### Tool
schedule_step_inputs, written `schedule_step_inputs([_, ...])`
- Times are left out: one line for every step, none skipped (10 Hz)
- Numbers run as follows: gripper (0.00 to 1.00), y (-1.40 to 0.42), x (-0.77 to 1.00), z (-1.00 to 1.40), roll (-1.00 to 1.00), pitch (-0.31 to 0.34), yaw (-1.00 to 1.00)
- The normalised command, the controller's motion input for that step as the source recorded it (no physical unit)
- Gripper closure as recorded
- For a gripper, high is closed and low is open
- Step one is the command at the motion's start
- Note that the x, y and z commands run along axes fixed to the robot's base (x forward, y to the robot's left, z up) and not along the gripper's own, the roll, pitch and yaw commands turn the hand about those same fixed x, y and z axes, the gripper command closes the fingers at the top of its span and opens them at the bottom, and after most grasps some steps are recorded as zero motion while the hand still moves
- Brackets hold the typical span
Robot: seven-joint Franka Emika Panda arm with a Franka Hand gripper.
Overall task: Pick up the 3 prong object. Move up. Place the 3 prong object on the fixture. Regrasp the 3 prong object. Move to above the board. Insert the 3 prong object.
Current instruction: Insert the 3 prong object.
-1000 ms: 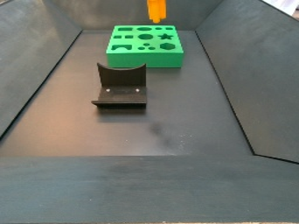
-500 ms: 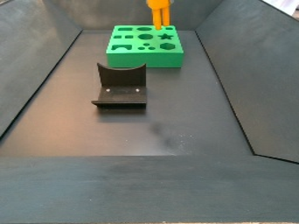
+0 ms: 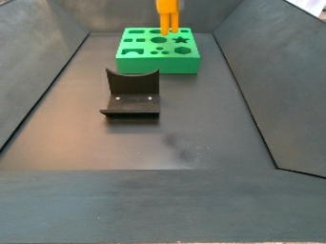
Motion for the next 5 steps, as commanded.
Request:
schedule_step_inputs([1.0, 0.16, 0.52, -0.12, 0.15, -0.041, -0.69])
schedule_step_inputs([1.0, 0.1, 0.43, -0.11, 0.24, -0.051, -0.69])
schedule_step_inputs([1.0, 0.0, 0.35, -0.13, 0.38, -0.07, -0.66])
schedule_step_inputs([1.0, 0.0, 0.29, -0.2, 0.5, -0.103, -0.57])
schedule_step_inputs([1.0, 0.0, 0.13, -0.26, 0.5, -0.149, -0.39])
